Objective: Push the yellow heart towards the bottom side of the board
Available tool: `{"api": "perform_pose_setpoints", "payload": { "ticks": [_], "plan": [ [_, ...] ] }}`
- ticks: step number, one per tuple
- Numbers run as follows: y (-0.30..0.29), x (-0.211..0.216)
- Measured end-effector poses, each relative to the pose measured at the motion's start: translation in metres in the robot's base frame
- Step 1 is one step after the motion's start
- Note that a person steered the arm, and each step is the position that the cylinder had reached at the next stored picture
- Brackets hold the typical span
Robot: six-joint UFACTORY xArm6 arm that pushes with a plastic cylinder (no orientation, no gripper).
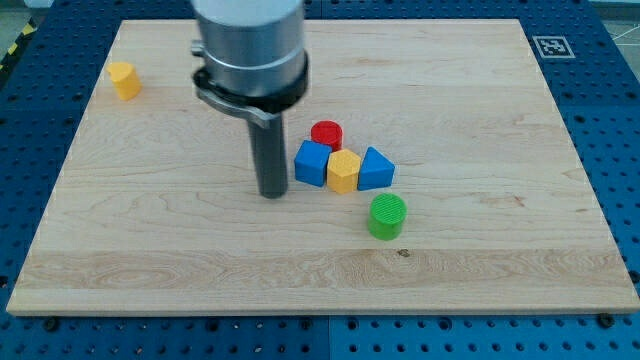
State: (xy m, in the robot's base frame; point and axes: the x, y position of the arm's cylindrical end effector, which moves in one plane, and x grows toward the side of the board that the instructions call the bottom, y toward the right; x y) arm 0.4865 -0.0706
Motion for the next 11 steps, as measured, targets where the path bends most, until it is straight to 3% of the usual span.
{"api": "perform_pose_setpoints", "payload": {
  "ticks": [2,6,8,9,11],
  "plan": [
    [-0.064,-0.054],
    [-0.141,-0.216],
    [-0.234,-0.229],
    [-0.234,-0.227],
    [-0.194,-0.157]
  ]
}}
